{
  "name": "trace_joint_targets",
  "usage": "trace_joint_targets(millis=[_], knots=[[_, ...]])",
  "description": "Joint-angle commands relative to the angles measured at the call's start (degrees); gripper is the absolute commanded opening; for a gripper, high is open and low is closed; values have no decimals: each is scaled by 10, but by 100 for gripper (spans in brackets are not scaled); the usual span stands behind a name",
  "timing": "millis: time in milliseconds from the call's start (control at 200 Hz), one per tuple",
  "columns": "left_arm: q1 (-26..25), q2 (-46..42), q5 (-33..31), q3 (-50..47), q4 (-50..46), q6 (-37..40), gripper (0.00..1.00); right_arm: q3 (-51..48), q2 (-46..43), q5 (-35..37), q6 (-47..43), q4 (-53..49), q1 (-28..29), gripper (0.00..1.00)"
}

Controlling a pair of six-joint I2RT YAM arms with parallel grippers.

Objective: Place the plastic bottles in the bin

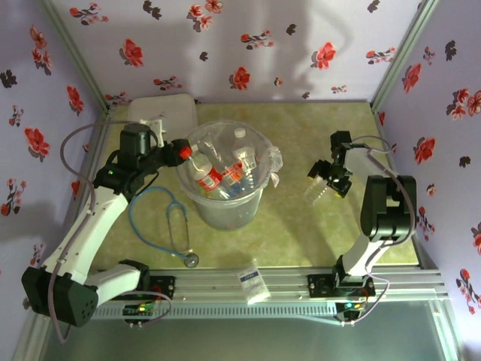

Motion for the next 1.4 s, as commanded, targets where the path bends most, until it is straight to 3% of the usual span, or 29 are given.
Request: trace_joint_targets(millis=[0, 240, 450, 625, 845, 955, 1030, 1175, 1390], knots=[[4, -7, 5, -5, -6, 2, 60, 19, 1, -9, -1, 11, -4, 83], [4, 3, 7, -3, 3, 4, 60, 36, -31, -1, -34, -11, -5, 59], [5, 2, 7, -17, 14, -2, 60, 84, -84, -1, -74, -79, -5, 58], [5, 2, 8, -20, 15, -2, 60, 152, -159, -80, -107, -122, 0, 57], [5, 6, 18, -33, 35, -13, 61, 276, -225, -155, -140, -148, 48, 55], [5, 4, 19, -38, 39, -16, 60, 313, -231, -209, -124, -95, 93, 50], [5, 3, 21, -40, 43, -20, 60, 335, -218, -233, -98, -44, 152, 49], [5, -10, 22, -51, 47, -29, 60, 379, -195, -202, -105, 15, 252, 47], [5, -19, 22, -63, 55, -40, 60, 438, -101, -230, -128, -7, 348, 49]])
